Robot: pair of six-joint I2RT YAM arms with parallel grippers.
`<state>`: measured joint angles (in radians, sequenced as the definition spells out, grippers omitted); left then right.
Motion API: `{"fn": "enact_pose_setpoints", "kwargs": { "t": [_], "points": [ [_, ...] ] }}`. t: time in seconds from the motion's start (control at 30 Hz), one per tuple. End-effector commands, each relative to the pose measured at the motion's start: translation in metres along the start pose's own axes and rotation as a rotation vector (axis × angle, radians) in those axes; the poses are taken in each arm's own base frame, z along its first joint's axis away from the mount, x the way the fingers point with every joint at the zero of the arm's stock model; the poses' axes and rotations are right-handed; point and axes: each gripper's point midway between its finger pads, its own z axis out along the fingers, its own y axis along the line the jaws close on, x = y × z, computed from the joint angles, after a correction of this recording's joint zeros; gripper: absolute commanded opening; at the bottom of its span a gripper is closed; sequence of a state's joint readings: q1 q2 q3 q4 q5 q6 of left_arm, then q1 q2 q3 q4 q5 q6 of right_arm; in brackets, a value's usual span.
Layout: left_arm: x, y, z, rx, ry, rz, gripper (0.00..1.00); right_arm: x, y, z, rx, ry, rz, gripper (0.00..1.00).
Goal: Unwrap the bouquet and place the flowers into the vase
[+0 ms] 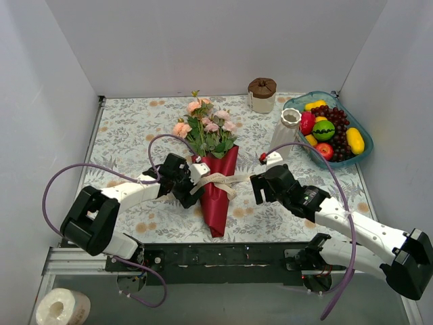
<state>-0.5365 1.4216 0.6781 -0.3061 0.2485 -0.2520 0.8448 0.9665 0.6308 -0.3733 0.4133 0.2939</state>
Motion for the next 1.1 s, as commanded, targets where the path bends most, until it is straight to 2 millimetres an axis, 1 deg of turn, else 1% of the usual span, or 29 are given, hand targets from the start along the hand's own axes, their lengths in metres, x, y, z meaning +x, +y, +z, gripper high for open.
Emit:
{"fn": "enact_pose_setpoints", "kwargs": {
  "t": [0.0,0.07,0.17,0.3,0.33,0.4,0.43,0.47,0.5,0.53,0.57,0.6,0.63,0.67,0.7,0.73,0.8,0.83,0.93,0.97,1.03,1.07],
  "points": [
    [-0.010,0.011,0.006,-0.051,-0.045,0.045,0.78,-0.011,0.011,0.002,-0.047,-0.046,0.017,0.86],
    [-0.009,0.014,0.006,-0.066,-0.041,0.051,0.73,-0.008,0.012,0.006,-0.046,-0.030,0.010,0.86],
    [-0.008,0.018,0.003,-0.097,-0.049,0.062,0.61,-0.007,0.015,0.011,-0.053,-0.028,0.013,0.86],
    [-0.007,0.019,-0.001,-0.116,-0.053,0.056,0.36,-0.008,0.020,0.024,-0.059,-0.041,-0.001,0.87],
    [-0.008,0.020,-0.002,-0.122,-0.056,0.047,0.20,-0.007,0.019,0.027,-0.051,-0.042,-0.008,0.87],
    [-0.010,0.024,-0.006,-0.150,-0.062,0.034,0.04,-0.008,0.020,0.037,-0.053,-0.064,-0.037,0.89],
    [-0.010,0.023,-0.008,-0.153,-0.062,0.018,0.00,-0.007,0.019,0.043,-0.043,-0.062,-0.056,0.90],
    [-0.013,0.024,-0.012,-0.159,-0.073,0.015,0.00,-0.007,0.017,0.047,-0.028,-0.061,-0.089,0.92],
    [-0.018,0.024,-0.015,-0.159,-0.086,0.009,0.00,-0.011,0.016,0.050,-0.017,-0.068,-0.101,0.93],
    [-0.019,0.022,-0.017,-0.152,-0.086,-0.003,0.00,-0.003,0.014,0.059,0.006,-0.031,-0.133,0.94],
    [-0.022,0.022,-0.020,-0.153,-0.091,-0.009,0.00,-0.004,0.014,0.063,0.013,-0.018,-0.152,0.95],
    [-0.029,0.023,-0.024,-0.157,-0.106,-0.010,0.00,-0.007,0.017,0.068,0.009,-0.020,-0.177,0.96],
    [-0.031,0.023,-0.026,-0.156,-0.108,-0.013,0.00,0.000,0.018,0.076,0.010,0.006,-0.201,0.96],
    [-0.035,0.023,-0.028,-0.156,-0.115,-0.019,0.00,0.000,0.019,0.079,0.010,0.016,-0.216,0.96],
    [-0.038,0.024,-0.030,-0.155,-0.120,-0.022,0.00,-0.005,0.018,0.083,0.016,-0.002,-0.242,0.96],
    [-0.042,0.024,-0.032,-0.154,-0.124,-0.022,0.00,-0.009,0.022,0.089,0.007,-0.019,-0.250,0.96],
    [-0.046,0.023,-0.034,-0.148,-0.127,-0.031,0.00,-0.014,0.025,0.094,0.005,-0.035,-0.275,0.96],
    [-0.049,0.024,-0.035,-0.146,-0.126,-0.032,0.00,-0.019,0.029,0.098,-0.006,-0.049,-0.276,0.96],
    [-0.051,0.025,-0.035,-0.151,-0.130,-0.038,0.00,-0.026,0.036,0.102,-0.047,-0.083,-0.332,0.96],
    [-0.052,0.026,-0.036,-0.159,-0.136,-0.041,0.00,-0.032,0.040,0.104,-0.066,-0.109,-0.330,0.96],
    [-0.053,0.026,-0.037,-0.160,-0.143,-0.046,0.00,-0.029,0.045,0.110,-0.116,-0.104,-0.334,0.96],
    [-0.056,0.027,-0.039,-0.161,-0.150,-0.049,0.00,-0.033,0.048,0.112,-0.129,-0.123,-0.333,0.96]
  ]
}}
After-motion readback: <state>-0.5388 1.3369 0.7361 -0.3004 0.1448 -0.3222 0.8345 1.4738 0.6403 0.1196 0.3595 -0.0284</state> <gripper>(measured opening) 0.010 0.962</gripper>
